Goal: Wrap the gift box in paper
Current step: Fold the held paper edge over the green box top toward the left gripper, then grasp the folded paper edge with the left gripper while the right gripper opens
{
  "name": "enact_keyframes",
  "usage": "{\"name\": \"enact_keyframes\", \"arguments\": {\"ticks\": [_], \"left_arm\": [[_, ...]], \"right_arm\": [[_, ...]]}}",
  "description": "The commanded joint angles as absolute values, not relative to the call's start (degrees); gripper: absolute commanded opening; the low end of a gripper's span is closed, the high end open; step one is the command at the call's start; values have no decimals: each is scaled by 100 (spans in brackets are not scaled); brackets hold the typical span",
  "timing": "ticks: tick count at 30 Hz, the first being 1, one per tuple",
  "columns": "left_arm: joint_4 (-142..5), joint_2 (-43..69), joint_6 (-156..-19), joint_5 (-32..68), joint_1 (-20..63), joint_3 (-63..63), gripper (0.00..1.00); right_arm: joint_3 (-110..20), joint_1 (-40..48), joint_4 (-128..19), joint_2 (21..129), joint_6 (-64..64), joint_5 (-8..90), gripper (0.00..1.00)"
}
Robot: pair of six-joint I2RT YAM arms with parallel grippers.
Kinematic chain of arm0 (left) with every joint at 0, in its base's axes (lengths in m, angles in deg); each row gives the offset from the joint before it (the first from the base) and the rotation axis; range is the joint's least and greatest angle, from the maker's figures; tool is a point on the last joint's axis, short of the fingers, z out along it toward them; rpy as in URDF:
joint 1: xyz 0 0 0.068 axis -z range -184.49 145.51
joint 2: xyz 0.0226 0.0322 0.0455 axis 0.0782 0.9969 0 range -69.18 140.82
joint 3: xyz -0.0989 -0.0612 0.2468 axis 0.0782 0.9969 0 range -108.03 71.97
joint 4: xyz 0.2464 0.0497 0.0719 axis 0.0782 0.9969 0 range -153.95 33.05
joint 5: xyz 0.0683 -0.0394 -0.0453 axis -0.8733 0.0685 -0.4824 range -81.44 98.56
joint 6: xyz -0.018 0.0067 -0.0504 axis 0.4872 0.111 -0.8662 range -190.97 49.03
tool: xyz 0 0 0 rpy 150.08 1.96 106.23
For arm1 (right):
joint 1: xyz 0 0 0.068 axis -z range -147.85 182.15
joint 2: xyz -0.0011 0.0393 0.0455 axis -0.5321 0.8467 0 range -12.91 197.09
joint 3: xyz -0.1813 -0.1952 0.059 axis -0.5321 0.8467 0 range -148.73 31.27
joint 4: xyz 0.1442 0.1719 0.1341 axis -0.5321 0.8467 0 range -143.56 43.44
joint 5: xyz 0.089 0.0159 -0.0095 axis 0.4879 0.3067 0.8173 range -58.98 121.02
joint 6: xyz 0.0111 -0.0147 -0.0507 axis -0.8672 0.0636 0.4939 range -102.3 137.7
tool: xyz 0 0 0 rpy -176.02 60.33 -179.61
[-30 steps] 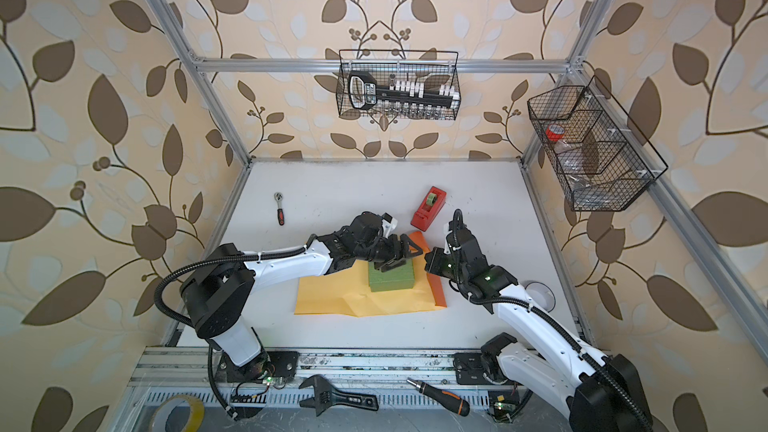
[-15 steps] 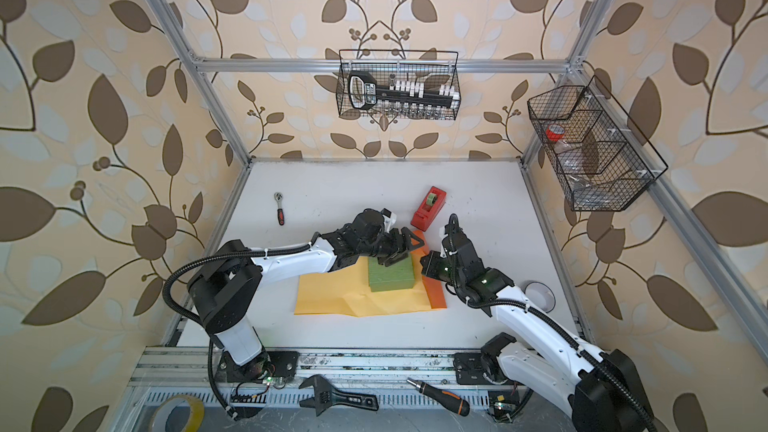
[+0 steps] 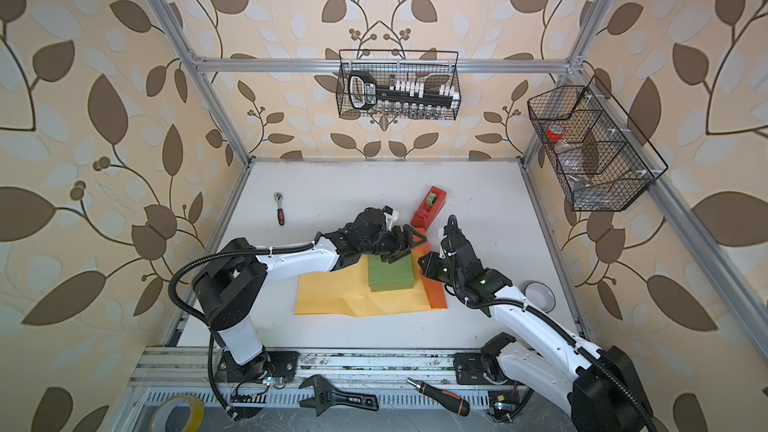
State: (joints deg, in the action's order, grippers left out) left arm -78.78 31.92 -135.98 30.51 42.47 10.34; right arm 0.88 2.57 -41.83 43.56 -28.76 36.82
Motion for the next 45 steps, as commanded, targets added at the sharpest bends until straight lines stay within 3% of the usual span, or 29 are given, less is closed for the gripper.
{"name": "enact_keyframes", "arguments": {"ticks": [1, 10, 15, 24, 33, 35, 45], "left_arm": [[-8108, 3203, -13609, 3010, 4289, 799, 79], [-8091, 3237, -13601, 2895, 4289, 783, 80], [-8030, 3403, -13540, 2909, 4289, 637, 74], [-7736, 3580, -13223, 2581, 4280, 430, 47], [-7801, 3717, -12872, 2645, 4242, 347, 7], [-7713, 3713, -12653, 2832, 4182, 278, 0], [-7319, 3535, -11701, 4783, 3443, 420, 0]], "right_arm": [[234, 227, -4347, 4405, -2890, 3730, 20], [376, 225, -4594, 4474, -2914, 3826, 24], [469, 223, -4762, 4476, -2965, 3866, 25], [631, 227, -5005, 4457, -3063, 3945, 25], [625, 226, -4978, 4479, -2940, 3944, 26], [548, 256, -4829, 4417, -2780, 3942, 28], [-188, 716, -3532, 3591, -911, 4911, 63]]}}
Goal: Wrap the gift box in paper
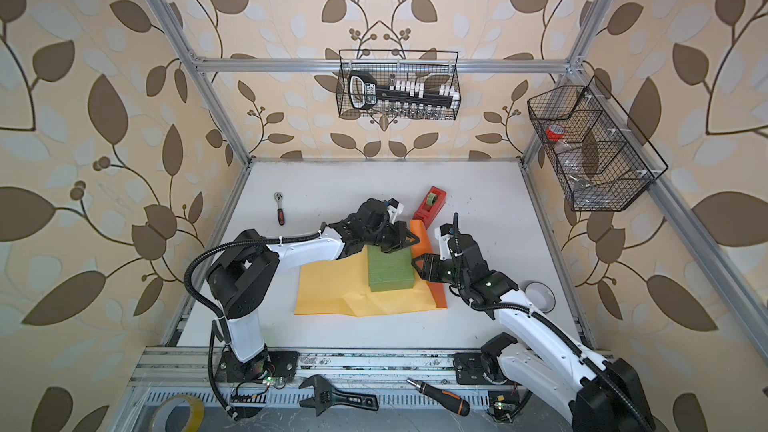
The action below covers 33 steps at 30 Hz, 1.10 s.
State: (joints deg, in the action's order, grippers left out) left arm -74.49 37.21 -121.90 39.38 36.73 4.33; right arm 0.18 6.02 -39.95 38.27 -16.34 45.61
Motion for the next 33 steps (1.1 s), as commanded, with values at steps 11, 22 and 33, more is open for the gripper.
{"name": "enact_keyframes", "arguments": {"ticks": [11, 22, 33], "left_arm": [[-6359, 3261, -10885, 5549, 2676, 599, 0], [-6060, 3030, -10397, 5637, 2423, 800, 0], [-5534, 2866, -9748, 5625, 2130, 882, 0]], "right_arm": [[-108, 1091, -3878, 3762, -1024, 4706, 79], [-221, 801, -4335, 4495, -1294, 4100, 96], [-419, 599, -5122, 5622, -1464, 4241, 100]]}}
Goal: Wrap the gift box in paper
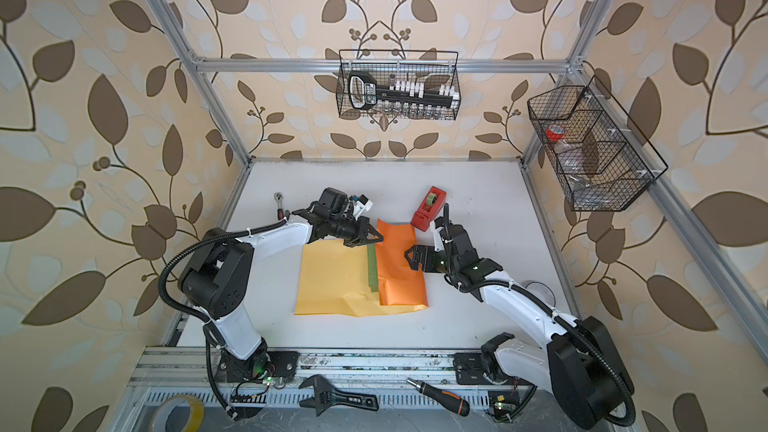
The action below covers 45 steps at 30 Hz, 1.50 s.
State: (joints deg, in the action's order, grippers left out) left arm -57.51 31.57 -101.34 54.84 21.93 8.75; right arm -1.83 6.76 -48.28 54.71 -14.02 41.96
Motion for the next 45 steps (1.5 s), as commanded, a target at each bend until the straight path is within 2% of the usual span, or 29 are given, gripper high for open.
{"name": "enact_keyframes", "arguments": {"ticks": [1, 14, 33, 39, 42, 45], "left_arm": [[-5508, 2844, -9719, 5611, 2088, 884, 0], [-5282, 2816, -9529, 5507, 1890, 942, 0], [-5094, 2711, -9461, 5190, 1811, 1027, 0], [-5042, 2766, -9520, 5015, 1802, 1040, 10], [-5072, 2655, -9620, 4866, 1801, 1111, 18], [-5184, 2295, -9874, 4404, 1800, 1422, 37]], "right_arm": [[-437, 566, -5144, 5702, -1468, 4241, 100], [-370, 414, -5398, 6274, -1453, 4232, 99], [-57, 324, -5789, 6510, -1596, 4378, 98], [153, 263, -5912, 6652, -1639, 4284, 96], [253, 227, -5960, 6668, -1677, 4235, 96], [327, 214, -6010, 6681, -1714, 4207, 95]]}}
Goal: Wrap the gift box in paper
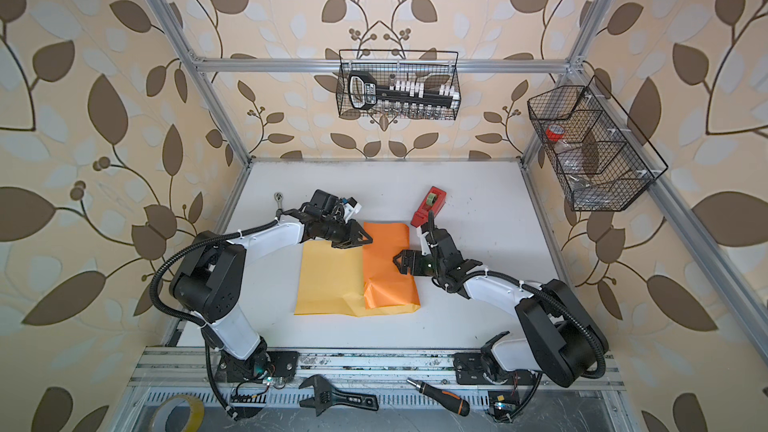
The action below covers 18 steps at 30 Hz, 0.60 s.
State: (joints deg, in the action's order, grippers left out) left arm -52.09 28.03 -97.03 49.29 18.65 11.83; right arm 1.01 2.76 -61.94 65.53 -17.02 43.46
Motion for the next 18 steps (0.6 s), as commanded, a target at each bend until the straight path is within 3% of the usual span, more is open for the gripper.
{"name": "enact_keyframes", "arguments": {"ticks": [1, 4, 9, 14, 18], "left_arm": [[-5279, 2121, -10021, 4231, 1801, 1620, 44], [-5703, 1792, -10454, 4358, 1823, 2181, 58], [-6122, 1763, -10872, 4648, 2183, 2623, 66], [-6360, 2105, -11087, 4724, 2538, 2548, 65], [-6430, 2344, -11153, 4802, 2651, 2434, 56]], "right_arm": [[352, 203, -6028, 6681, -1729, 4197, 95], [363, 192, -6057, 6695, -1742, 4192, 95], [376, 177, -6092, 6734, -1754, 4208, 95], [365, 157, -6128, 6780, -1793, 4233, 94], [372, 144, -6112, 6752, -1841, 4251, 94]]}}
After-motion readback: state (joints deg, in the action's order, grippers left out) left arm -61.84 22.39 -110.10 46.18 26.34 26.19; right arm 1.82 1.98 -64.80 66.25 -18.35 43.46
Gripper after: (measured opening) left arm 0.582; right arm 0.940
